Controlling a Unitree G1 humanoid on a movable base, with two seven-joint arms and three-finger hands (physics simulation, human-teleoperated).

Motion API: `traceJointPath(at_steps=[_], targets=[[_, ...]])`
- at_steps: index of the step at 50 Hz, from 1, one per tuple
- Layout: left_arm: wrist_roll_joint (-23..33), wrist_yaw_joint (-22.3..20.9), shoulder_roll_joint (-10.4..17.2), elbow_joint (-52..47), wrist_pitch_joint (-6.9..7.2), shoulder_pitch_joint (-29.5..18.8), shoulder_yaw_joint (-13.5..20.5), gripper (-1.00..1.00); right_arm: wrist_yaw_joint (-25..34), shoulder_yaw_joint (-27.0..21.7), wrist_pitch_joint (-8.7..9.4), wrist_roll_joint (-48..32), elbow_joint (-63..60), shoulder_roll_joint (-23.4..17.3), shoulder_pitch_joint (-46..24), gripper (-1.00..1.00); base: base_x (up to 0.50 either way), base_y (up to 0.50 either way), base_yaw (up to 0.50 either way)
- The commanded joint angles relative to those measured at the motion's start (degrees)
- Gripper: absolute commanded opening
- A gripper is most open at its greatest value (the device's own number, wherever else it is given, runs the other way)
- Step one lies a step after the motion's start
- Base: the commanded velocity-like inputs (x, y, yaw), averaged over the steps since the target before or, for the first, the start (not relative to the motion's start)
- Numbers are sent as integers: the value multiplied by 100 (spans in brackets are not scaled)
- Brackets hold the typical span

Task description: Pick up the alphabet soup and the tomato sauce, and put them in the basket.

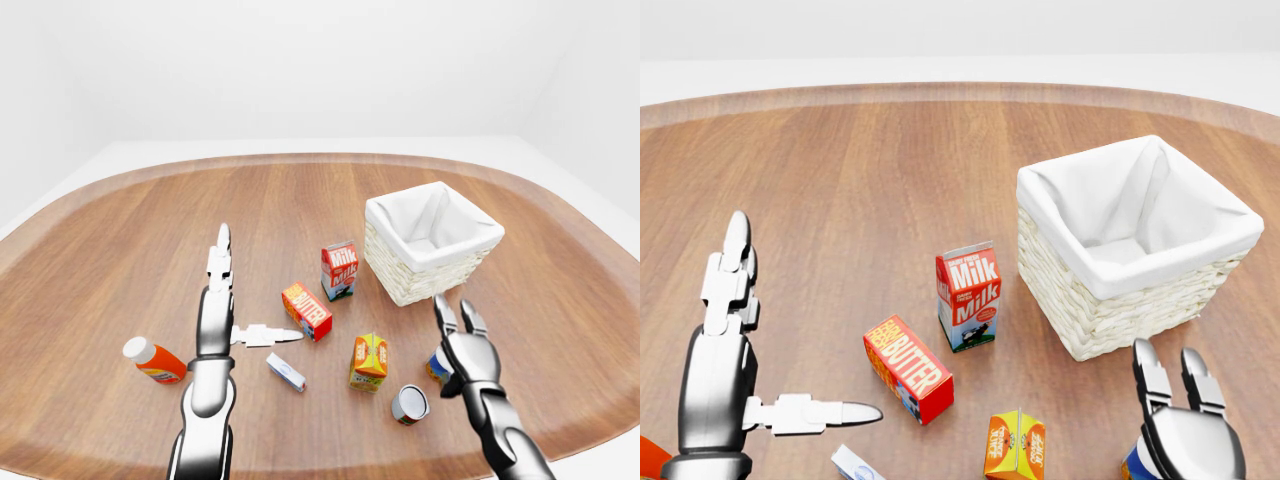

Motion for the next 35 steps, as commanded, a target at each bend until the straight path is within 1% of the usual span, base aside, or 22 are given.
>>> traceJointPath(at_steps=[1, 13, 23, 35], targets=[[43, -19, 15, -48, 0, 10, -3, 100, -163, 63, 0, 4, 343, -61, -104, 100, 0, 0, 0], [50, -13, 17, -16, 0, -10, 1, 100, -393, 146, 0, 0, 838, -127, -291, 100, 0, 0, 0], [38, -7, 13, -30, 0, -19, 8, 100, -349, 149, 0, 54, 877, -165, -291, 100, 0, 0, 0], [21, 1, 18, -6, 0, -32, 17, 100, -597, 207, 0, 145, 1550, -276, -625, 100, 0, 0, 0]])
